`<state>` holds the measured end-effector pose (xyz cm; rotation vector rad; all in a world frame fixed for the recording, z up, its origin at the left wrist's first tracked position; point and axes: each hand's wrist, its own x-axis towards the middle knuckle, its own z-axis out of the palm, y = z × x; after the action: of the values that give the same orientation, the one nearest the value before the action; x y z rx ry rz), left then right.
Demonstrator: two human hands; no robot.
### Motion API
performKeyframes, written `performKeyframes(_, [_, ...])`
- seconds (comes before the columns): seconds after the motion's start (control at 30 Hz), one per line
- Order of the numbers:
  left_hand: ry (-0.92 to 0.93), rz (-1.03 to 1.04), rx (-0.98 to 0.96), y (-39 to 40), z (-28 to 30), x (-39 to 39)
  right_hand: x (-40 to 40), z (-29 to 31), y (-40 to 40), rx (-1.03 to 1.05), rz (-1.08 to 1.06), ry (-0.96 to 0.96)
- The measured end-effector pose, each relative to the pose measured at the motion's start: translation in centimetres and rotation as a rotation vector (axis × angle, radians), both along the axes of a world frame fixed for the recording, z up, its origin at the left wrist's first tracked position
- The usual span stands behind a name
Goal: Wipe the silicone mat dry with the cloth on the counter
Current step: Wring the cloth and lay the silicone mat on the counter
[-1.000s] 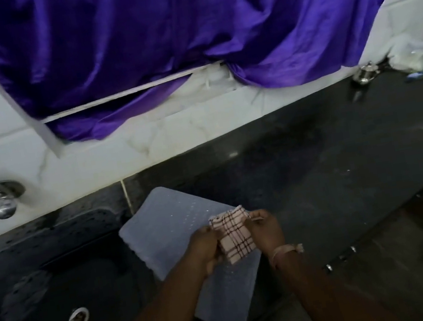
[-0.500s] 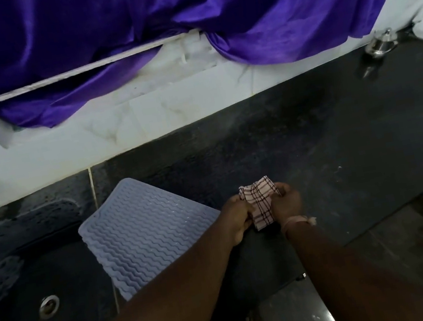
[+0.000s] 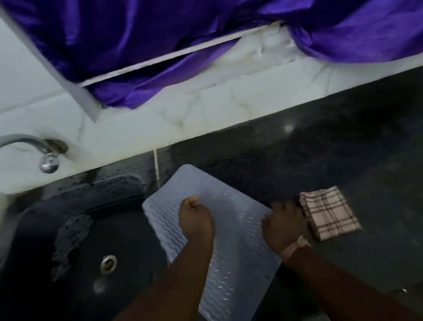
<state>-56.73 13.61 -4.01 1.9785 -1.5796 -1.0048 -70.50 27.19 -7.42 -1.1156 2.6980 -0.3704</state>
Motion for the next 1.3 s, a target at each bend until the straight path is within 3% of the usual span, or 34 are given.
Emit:
performKeyframes(0.07, [-0.042, 0.182, -0.067, -1.1, 0.0, 3.7, 0.9, 0.0, -0.9, 0.107, -0.097, -0.089])
performKeyframes(0.13, [-0.074, 0.288, -0.013, -1.3, -0.1, 6.5, 0.8, 0.1, -1.4, 0.113, -0.119, -0.164])
performKeyframes(0.23, [0.104, 0.405, 0.125, -1.9, -0.7, 9.1, -0.1, -0.1, -1.9, 0.116, -0.119, -0.251])
performKeyframes(0.33, [0.206, 0.339, 0.181, -1.8, -0.7, 9.9, -0.6, -0.3, -1.9, 0.021, -0.134, -0.396])
performKeyframes(0.47, [0.553, 0.26, 0.275, -1.8, -0.4, 10.8, -0.2, 0.0, -0.1, -0.221, -0.227, -0.69])
performKeyframes(0.53, [0.62, 0.233, 0.341, -2.3, -0.4, 11.6, -0.3, -0.2, 1.1, -0.309, -0.303, -0.773])
performKeyframes(0.6, [0.632, 0.215, 0.352, -2.8, -0.7, 12.2, -0.4, -0.2, 1.7, -0.318, -0.283, -0.786])
performKeyframes(0.73, [0.67, 0.224, 0.359, -3.0, -0.8, 13.8, 0.8, 1.0, 1.6, -0.304, -0.044, -0.656])
performKeyframes(0.97, [0.831, 0.456, 0.305, -2.6, -1.4, 16.7, 1.8, 6.6, -2.5, -0.556, 0.002, -0.694])
performKeyframes(1.3, [1.043, 0.652, 0.314, -1.0, -2.1, 19.3, 3.1, 15.1, -10.1, -0.652, 0.221, -0.689])
